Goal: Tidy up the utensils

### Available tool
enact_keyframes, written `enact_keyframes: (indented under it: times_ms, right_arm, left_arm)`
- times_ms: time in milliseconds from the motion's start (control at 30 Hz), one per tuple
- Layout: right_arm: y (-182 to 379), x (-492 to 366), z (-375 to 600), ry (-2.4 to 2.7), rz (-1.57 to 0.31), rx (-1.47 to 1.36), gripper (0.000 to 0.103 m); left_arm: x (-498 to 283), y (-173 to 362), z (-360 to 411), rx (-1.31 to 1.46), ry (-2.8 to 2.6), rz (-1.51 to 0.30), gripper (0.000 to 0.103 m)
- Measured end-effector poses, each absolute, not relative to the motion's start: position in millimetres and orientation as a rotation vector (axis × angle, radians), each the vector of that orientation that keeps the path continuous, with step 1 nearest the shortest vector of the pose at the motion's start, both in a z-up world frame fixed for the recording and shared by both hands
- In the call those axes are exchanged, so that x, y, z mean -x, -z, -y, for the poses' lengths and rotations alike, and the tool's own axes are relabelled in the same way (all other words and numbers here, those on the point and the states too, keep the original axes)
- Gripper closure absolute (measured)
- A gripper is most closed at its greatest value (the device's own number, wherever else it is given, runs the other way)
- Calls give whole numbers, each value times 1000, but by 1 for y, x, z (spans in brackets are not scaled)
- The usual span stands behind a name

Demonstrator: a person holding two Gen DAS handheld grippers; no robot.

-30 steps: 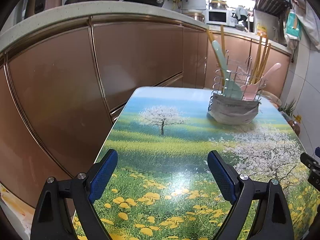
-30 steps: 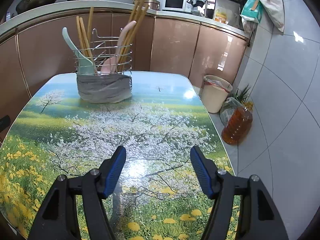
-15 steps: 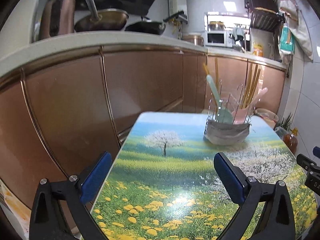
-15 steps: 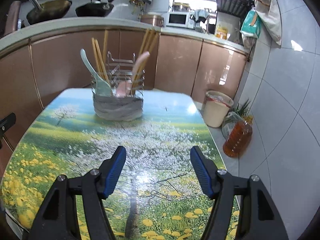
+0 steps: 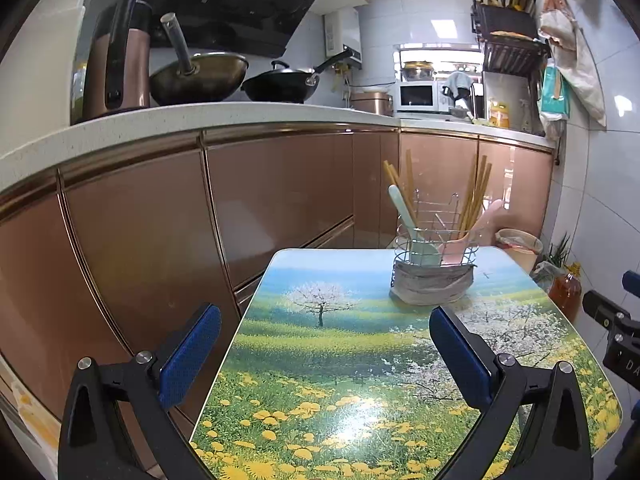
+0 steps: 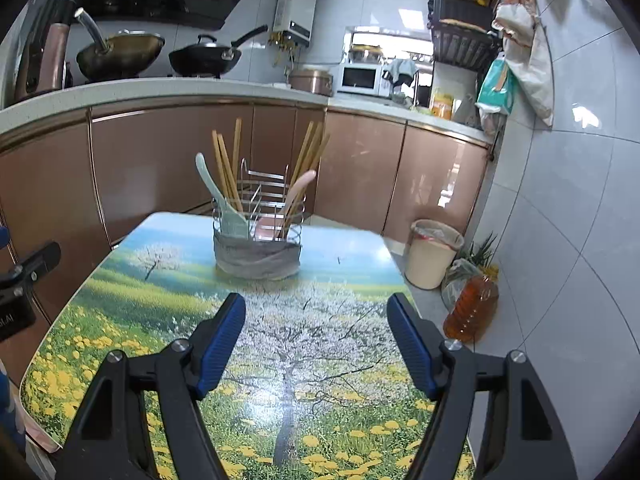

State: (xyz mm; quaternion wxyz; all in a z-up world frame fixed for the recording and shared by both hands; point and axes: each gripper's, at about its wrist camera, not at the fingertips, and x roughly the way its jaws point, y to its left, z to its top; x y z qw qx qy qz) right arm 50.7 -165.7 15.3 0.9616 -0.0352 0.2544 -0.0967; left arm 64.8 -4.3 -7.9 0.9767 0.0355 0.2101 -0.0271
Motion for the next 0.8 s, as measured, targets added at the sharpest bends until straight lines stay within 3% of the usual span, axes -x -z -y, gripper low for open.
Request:
enact_keyframes:
  times_ms: [800]
  right_arm:
    - [-49, -8, 163, 160, -354, 47, 25]
  left_arm:
    - [-32, -21, 6, -64, 68, -381, 0]
